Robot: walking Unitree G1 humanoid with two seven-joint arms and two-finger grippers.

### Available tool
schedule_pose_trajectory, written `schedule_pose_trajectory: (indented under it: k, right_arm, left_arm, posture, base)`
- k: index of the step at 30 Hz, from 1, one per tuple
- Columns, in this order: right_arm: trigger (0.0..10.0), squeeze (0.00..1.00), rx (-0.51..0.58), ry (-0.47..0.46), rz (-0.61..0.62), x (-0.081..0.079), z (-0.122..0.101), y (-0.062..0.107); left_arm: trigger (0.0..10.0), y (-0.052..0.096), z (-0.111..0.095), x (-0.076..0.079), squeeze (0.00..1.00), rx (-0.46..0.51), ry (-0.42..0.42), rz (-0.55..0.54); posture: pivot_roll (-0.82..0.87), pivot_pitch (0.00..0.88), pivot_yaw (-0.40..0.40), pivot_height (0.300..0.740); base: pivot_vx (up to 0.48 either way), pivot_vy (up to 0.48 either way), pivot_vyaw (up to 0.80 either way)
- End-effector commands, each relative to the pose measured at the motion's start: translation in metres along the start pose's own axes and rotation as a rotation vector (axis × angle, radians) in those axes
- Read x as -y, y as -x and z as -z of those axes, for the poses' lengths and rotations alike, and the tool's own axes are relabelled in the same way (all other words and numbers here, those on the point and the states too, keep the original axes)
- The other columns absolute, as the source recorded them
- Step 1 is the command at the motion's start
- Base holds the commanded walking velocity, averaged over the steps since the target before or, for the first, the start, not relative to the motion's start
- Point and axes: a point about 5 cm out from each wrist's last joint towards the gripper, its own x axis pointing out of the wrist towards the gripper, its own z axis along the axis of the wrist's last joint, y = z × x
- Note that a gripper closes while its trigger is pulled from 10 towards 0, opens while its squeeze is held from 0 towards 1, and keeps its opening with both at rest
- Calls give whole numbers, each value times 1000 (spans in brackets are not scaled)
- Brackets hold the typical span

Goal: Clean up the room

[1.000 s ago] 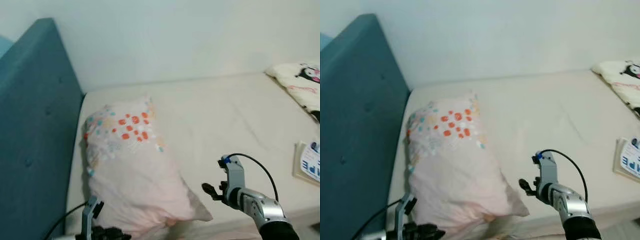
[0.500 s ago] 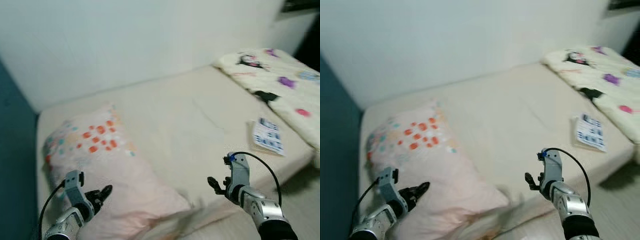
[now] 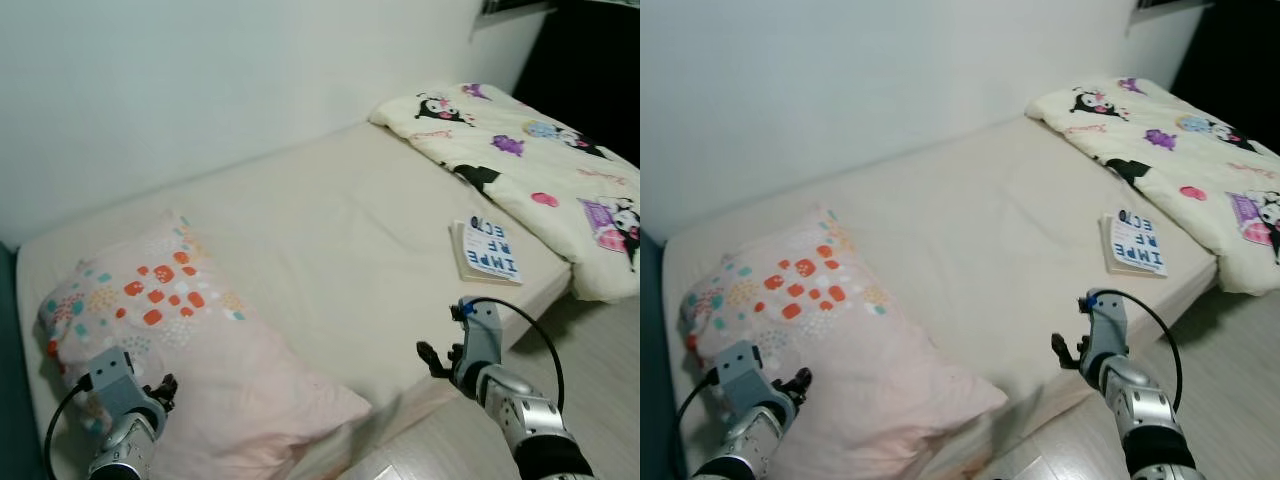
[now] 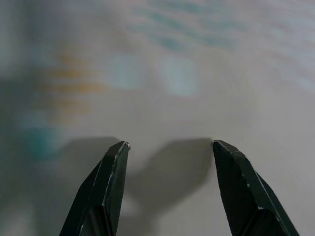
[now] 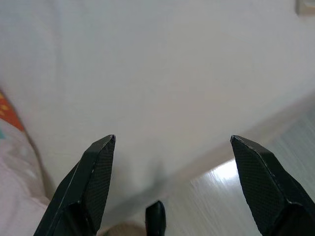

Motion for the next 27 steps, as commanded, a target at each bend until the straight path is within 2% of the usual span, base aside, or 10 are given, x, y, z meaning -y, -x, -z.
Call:
schedule_pose_trajectory:
  k: [1, 3, 7, 9, 11, 13, 14, 16, 21, 27]
  right_arm:
    - [10000, 0, 5, -7, -25, -2, 3, 1]
    - [10000, 0, 5, -7, -25, -2, 3, 1]
    - [10000, 0, 10, 4, -46, -5, 2, 1]
    - [10000, 0, 18, 20, -66, -9, 1, -1]
    - [10000, 0, 18, 20, -66, -9, 1, -1]
    - [10000, 0, 42, 23, -86, -13, -2, -2]
    - [10000, 0, 42, 23, -86, -13, -2, -2]
    - [10000, 0, 66, 9, -111, -18, -5, -2]
    - [10000, 0, 130, -24, -144, -19, -11, 1]
    - [10000, 0, 132, -3, -169, -19, -11, 2]
  left_arm:
    - [10000, 2, -1, -23, 0, 2, -21, -155]
    - [10000, 2, -1, -23, 0, 2, -21, -155]
    - [10000, 4, 1, -37, 0, -12, -66, -238]
    - [10000, 10, 10, -55, 0, -50, -55, -296]
    - [10000, 10, 10, -55, 0, -50, -55, -296]
    - [10000, 13, 18, -59, 0, -72, 25, -285]
    - [10000, 13, 18, -59, 0, -72, 25, -285]
    - [10000, 17, 31, -61, 0, -105, 118, -247]
    - [10000, 20, 41, -59, 0, -133, 88, -231]
    - [10000, 23, 56, -45, 0, -193, -8, -143]
  posture:
    - [-67, 127, 28, 740]
    - [-67, 127, 28, 740]
    - [-68, 123, 30, 740]
    - [-67, 122, 30, 740]
    - [-67, 122, 30, 740]
    - [-62, 124, 30, 740]
    - [-62, 124, 30, 740]
    - [-59, 126, 30, 740]
    - [-58, 128, 26, 740]
    - [-59, 125, 27, 740]
  base:
    - [0, 0, 0]
    - [0, 0, 0]
    - [0, 0, 0]
    - [0, 0, 0]
    - [0, 0, 0]
    - [0, 0, 0]
    - [0, 0, 0]
    - [0, 0, 0]
    - [0, 0, 0]
    - [0, 0, 800]
